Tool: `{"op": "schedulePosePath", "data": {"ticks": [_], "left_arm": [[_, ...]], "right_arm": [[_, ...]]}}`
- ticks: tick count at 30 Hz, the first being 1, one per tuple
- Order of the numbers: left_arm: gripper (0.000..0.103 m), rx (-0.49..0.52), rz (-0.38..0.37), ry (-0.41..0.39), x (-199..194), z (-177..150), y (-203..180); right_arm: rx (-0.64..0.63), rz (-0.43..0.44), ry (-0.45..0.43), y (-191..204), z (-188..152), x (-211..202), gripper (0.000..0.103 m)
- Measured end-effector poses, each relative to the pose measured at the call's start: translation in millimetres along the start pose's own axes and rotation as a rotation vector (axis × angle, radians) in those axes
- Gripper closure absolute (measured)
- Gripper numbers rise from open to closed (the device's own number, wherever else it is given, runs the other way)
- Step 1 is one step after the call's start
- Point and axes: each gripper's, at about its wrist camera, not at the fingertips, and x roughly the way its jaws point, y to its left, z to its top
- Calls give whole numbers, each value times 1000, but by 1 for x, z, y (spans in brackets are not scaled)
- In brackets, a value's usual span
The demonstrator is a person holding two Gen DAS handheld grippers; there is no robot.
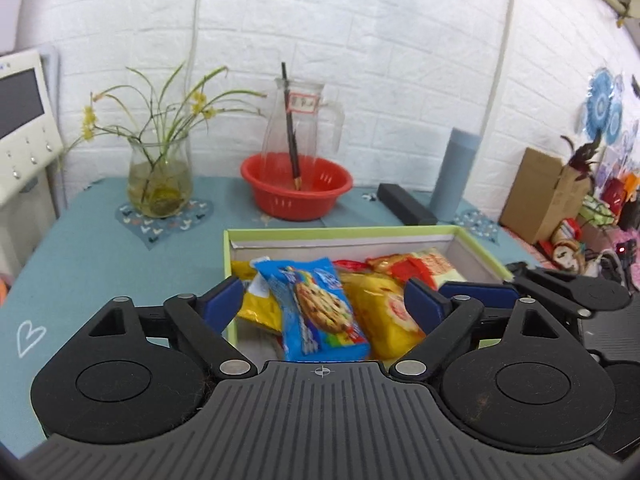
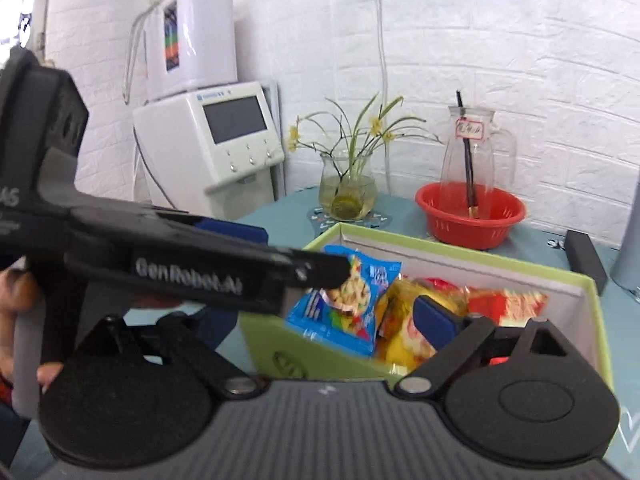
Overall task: Organize snacks
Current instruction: 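Carry the blue cookie packet into the green box and open the left tool, then grasp the round biscuit packet with the left tool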
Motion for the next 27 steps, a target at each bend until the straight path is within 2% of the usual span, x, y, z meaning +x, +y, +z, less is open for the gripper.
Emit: {"op": "schedulePosePath", "data": {"ticks": [4, 6, 8, 11, 14, 18, 21, 23, 25, 27], "left_arm": [[23, -43, -78, 36, -36, -32, -12], [23, -68, -115, 90, -46, -58, -21], [24, -102, -129, 151, -51, -84, -29], [27, -146, -120, 199, -60, -115, -37], [31, -232, -100, 208, -75, -135, -35], [31, -375, -100, 164, -108, -151, -16], [30, -392, -55, 157, -126, -155, -6], [30, -391, -19, 150, -137, -159, 0], [29, -396, -11, 144, -145, -164, 6], [28, -394, -18, 149, -148, -169, 10]], "right_arm": [[73, -3, 42, 11, -49, -51, 9], [130, -12, 78, 17, -79, -68, 9], [171, -29, 113, 24, -105, -81, 9], [184, -36, 121, 40, -129, -99, 9], [120, -18, 126, 55, -131, -98, 9], [-33, 15, 131, 72, -123, -81, 9], [-42, 39, 171, 74, -116, -53, 8], [-62, 25, 197, 80, -117, -38, 8], [-60, 19, 219, 87, -121, -36, 8], [-17, 75, 225, 95, -129, -43, 9]]}}
